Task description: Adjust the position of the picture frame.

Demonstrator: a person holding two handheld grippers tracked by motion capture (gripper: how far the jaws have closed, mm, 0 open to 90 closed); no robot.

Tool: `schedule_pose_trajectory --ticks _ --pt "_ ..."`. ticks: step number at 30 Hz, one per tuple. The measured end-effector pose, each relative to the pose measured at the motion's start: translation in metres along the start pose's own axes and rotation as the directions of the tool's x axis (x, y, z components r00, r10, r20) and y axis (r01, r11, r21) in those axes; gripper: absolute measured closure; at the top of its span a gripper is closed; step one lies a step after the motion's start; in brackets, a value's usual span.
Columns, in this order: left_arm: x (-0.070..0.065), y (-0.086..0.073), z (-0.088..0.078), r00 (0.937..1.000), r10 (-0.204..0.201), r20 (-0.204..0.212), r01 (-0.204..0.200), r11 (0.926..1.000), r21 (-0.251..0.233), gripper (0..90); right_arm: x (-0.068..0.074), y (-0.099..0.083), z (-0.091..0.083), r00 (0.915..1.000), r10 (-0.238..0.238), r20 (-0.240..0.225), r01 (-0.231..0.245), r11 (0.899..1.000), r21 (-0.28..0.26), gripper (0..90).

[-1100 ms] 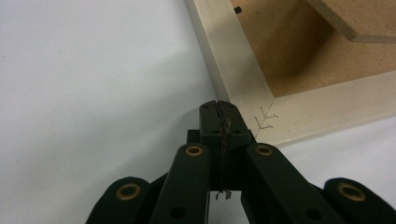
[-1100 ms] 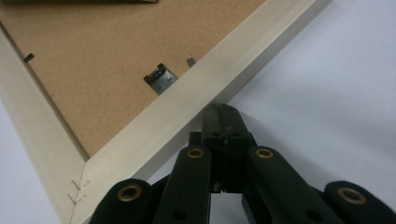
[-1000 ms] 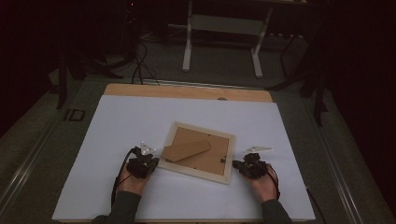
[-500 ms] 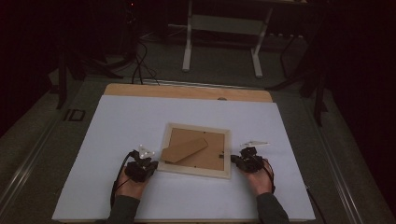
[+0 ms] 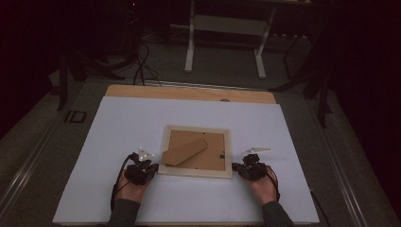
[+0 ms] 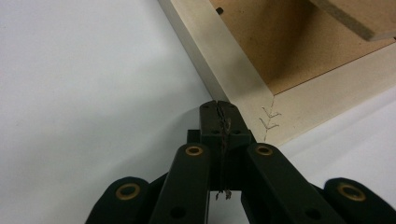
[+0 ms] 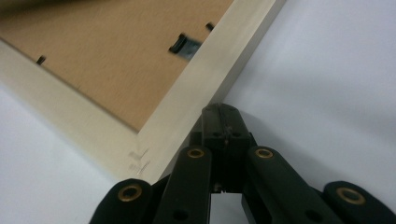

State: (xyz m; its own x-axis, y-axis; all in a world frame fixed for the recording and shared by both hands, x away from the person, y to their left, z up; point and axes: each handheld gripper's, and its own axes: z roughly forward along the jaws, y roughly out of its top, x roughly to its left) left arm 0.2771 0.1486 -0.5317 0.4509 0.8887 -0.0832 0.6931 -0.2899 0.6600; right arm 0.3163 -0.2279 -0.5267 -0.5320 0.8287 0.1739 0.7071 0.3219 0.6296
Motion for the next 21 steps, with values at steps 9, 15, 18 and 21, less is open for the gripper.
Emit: schedule_pose_trajectory --ticks 9,15,18,21 --pt "0.008 -0.001 -0.002 0.9993 -0.036 0.007 0.036 0.9993 -0.002 90.0 0.000 0.003 0.005 0.9992 0.016 -0.037 -0.016 1.000 -0.008 90.0" --pt "0.011 -0.002 -0.003 0.9987 -0.050 0.011 0.050 0.9988 0.000 90.0 0.002 0.007 0.010 0.9993 0.011 -0.037 -0.012 1.000 -0.021 90.0" --pt "0.012 -0.002 -0.003 0.9987 -0.049 0.015 0.049 0.9988 0.002 90.0 0.001 0.006 0.010 0.9992 0.009 -0.040 -0.010 1.000 -0.025 90.0" --pt "0.012 -0.002 -0.003 0.9987 -0.050 0.013 0.050 0.9988 0.001 90.0 0.001 0.005 0.010 0.9989 0.008 -0.045 -0.010 1.000 -0.029 90.0"
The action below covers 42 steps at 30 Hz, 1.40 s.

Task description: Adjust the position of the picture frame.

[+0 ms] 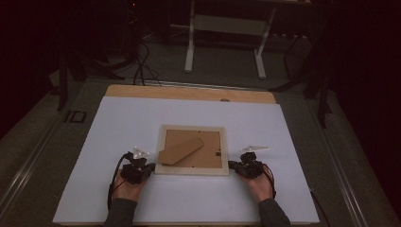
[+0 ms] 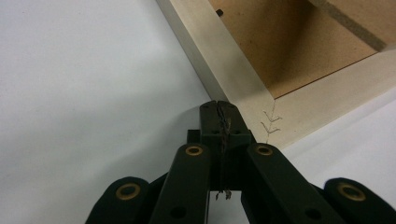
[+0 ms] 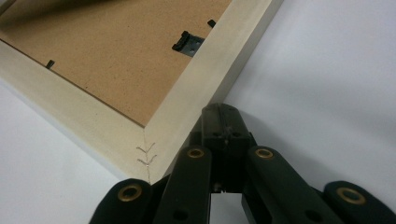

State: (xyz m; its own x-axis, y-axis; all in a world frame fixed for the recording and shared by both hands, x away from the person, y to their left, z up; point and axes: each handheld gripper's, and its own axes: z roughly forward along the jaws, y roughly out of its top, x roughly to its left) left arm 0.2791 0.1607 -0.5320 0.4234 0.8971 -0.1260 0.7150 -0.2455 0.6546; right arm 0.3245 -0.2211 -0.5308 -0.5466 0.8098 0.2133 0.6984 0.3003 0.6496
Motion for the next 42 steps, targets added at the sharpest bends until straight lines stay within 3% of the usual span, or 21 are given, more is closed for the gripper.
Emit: schedule_pose_trajectory --ticks 7,13,21,24,34,42 --pt "-0.0002 -0.0011 0.0006 1.0000 -0.002 0.000 0.002 0.9999 -0.012 90.0 -0.0028 -0.0003 0.0001 0.9999 -0.003 -0.015 0.003 1.000 -0.004 90.0" --pt "-0.0051 -0.0006 0.0034 0.9994 0.035 -0.003 -0.035 0.9991 -0.025 90.0 -0.0078 -0.0033 -0.0029 0.9996 0.018 -0.024 -0.018 1.000 -0.012 90.0" --pt "-0.0050 -0.0010 0.0037 0.9997 0.026 -0.002 -0.026 0.9992 -0.030 90.0 -0.0062 -0.0051 -0.0040 1.0000 0.003 -0.009 -0.003 1.000 -0.020 90.0" --pt "-0.0050 -0.0016 0.0031 1.0000 -0.004 0.008 0.005 0.9995 -0.030 90.0 -0.0048 -0.0046 -0.0036 1.0000 0.008 0.005 -0.008 1.000 -0.021 90.0" --pt "-0.0028 -0.0017 0.0036 0.9998 0.007 0.016 -0.007 0.9993 -0.036 90.0 -0.0047 -0.0046 -0.0035 0.9999 0.011 0.007 -0.011 1.000 -0.022 90.0" --pt "0.0009 0.0011 0.0047 1.0000 0.006 0.002 -0.006 0.9991 -0.042 81.6 -0.0050 -0.0040 -0.0049 1.0000 -0.006 0.004 0.006 1.000 -0.028 88.3"
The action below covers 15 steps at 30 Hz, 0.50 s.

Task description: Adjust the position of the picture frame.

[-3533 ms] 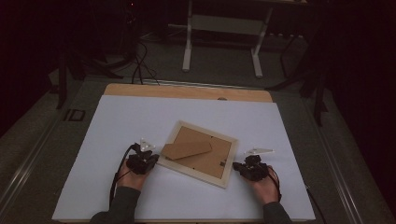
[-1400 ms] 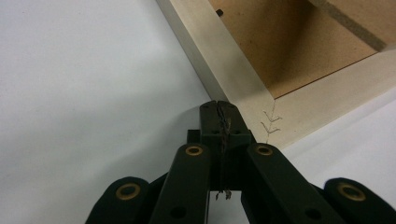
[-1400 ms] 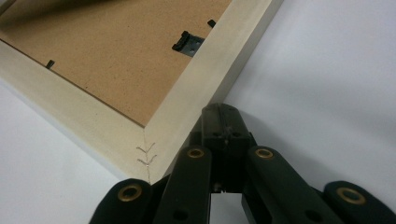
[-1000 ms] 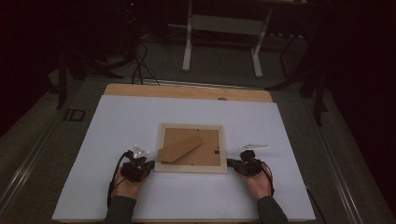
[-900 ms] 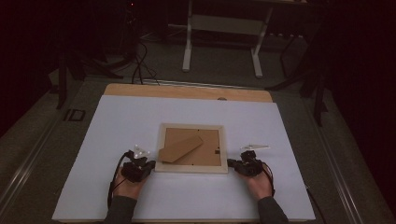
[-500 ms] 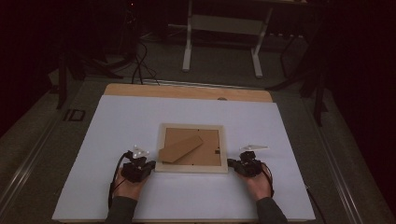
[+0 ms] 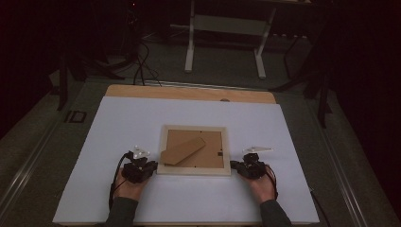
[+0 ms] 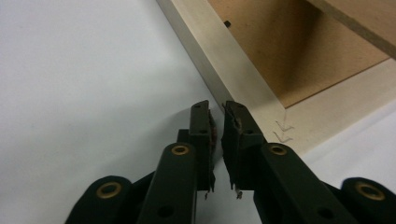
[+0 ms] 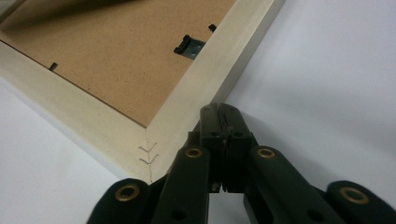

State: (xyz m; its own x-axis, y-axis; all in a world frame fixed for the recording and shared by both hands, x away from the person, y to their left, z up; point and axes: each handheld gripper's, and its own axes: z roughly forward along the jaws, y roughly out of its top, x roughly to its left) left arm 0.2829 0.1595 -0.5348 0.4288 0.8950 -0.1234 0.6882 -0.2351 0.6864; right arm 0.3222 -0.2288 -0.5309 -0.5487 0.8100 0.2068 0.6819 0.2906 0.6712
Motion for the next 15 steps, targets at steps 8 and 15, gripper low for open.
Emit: schedule_pose_trajectory --ticks 8,15 --pt "0.005 0.001 0.000 0.9996 -0.019 -0.022 0.019 0.9997 -0.012 72.2 -0.001 0.002 -0.004 0.9993 -0.033 0.021 0.033 0.999 -0.017 82.2" --pt "0.016 0.002 -0.004 0.9964 -0.081 -0.025 0.079 0.9953 -0.056 64.9 -0.006 0.002 -0.010 0.9995 -0.022 0.023 0.023 0.999 -0.037 76.6"
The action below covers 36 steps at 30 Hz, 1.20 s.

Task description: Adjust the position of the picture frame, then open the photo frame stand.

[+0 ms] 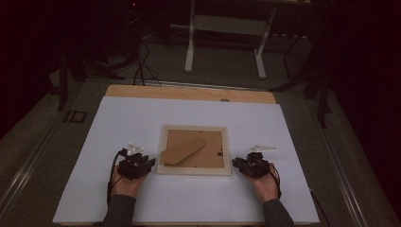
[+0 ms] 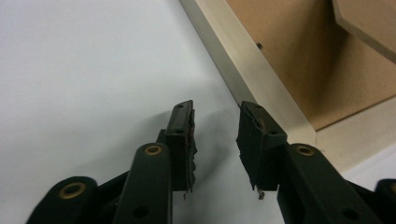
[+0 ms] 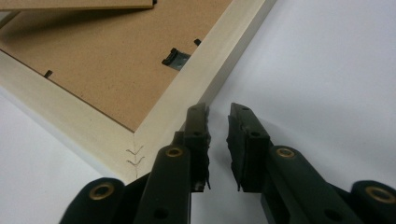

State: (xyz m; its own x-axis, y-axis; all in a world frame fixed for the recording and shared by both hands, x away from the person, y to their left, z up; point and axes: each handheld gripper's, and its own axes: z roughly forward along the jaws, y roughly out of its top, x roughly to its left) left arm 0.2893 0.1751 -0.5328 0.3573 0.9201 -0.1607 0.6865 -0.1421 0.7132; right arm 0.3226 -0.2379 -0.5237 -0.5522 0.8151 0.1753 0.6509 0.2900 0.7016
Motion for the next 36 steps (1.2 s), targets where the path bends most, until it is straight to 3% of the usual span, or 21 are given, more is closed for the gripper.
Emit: schedule_pose_trajectory --ticks 11,19,23,27,36 --pt "0.009 0.002 -0.008 0.9996 -0.027 -0.007 0.027 0.9987 -0.044 64.2 -0.002 0.002 -0.006 1.0000 0.001 -0.002 -0.001 1.000 -0.021 74.9" --pt "0.012 0.002 -0.010 0.9994 -0.035 0.007 0.035 0.9984 -0.044 60.4 -0.004 0.003 -0.008 1.0000 0.001 0.000 -0.001 1.000 -0.027 70.7" --pt "0.013 0.003 -0.014 0.9945 -0.078 0.069 0.082 0.9953 -0.052 57.5 -0.004 0.003 -0.009 1.0000 0.000 0.006 0.000 0.999 -0.032 67.5" --pt "0.011 0.006 -0.020 0.9906 -0.094 0.099 0.101 0.9927 -0.066 55.9 -0.006 0.002 -0.011 0.9999 0.011 0.003 -0.011 0.999 -0.037 66.6" --pt "0.006 0.022 -0.036 0.9895 -0.062 0.130 0.076 0.9911 -0.109 53.3 -0.011 0.001 -0.016 0.9990 0.045 -0.001 -0.045 0.997 -0.055 65.7"
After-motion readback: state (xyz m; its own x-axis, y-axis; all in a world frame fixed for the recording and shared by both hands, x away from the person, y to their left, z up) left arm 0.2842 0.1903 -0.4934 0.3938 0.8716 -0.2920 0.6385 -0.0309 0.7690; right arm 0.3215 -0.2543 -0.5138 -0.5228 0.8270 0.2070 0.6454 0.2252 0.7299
